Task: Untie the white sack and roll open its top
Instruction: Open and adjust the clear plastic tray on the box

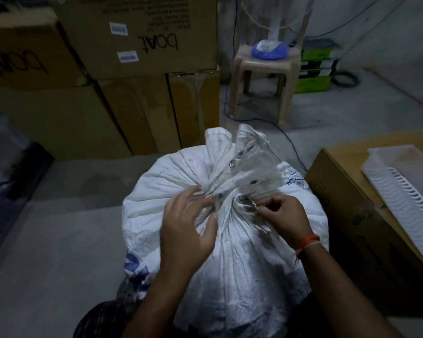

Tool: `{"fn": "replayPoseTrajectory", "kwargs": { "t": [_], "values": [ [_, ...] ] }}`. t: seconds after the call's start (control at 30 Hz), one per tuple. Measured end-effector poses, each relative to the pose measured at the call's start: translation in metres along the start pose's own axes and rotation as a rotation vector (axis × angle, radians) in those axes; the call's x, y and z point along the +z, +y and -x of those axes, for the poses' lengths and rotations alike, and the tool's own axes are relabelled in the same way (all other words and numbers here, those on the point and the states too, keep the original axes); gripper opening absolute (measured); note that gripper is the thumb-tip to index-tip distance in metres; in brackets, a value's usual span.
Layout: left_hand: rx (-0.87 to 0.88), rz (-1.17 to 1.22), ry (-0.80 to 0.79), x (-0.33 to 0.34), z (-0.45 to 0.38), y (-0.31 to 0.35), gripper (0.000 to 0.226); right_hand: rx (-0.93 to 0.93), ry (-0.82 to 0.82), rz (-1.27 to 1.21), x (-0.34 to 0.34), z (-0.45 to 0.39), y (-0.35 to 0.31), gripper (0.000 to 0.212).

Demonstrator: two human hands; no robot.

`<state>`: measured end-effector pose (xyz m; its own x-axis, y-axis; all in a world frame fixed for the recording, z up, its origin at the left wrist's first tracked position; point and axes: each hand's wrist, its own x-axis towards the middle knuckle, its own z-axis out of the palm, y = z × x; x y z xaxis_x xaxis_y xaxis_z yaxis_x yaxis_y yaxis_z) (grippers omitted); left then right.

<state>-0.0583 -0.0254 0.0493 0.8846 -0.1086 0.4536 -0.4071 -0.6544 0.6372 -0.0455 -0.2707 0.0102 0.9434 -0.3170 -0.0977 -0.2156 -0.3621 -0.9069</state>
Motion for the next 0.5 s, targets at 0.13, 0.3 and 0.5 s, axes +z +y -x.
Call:
{"fn": "replayPoseTrajectory", "kwargs": {
  "t": [0.13,0.3,0.5],
  "values": [
    [-0.051,0.281,-0.277,0.017,0.006,0.029,0.021,0.069,0.026,-0.152,-0.025,0.024,0.004,0.011],
    [0.104,0.286,-0.435,0.053,-0.001,0.048,0.030,0.102,0.023,-0.225,-0.061,0.066,0.005,0.017],
    [0.320,-0.028,-0.628,0.074,-0.019,0.061,0.031,0.093,0.062,-0.217,-0.095,0.115,0.015,0.025]
  ]
}}
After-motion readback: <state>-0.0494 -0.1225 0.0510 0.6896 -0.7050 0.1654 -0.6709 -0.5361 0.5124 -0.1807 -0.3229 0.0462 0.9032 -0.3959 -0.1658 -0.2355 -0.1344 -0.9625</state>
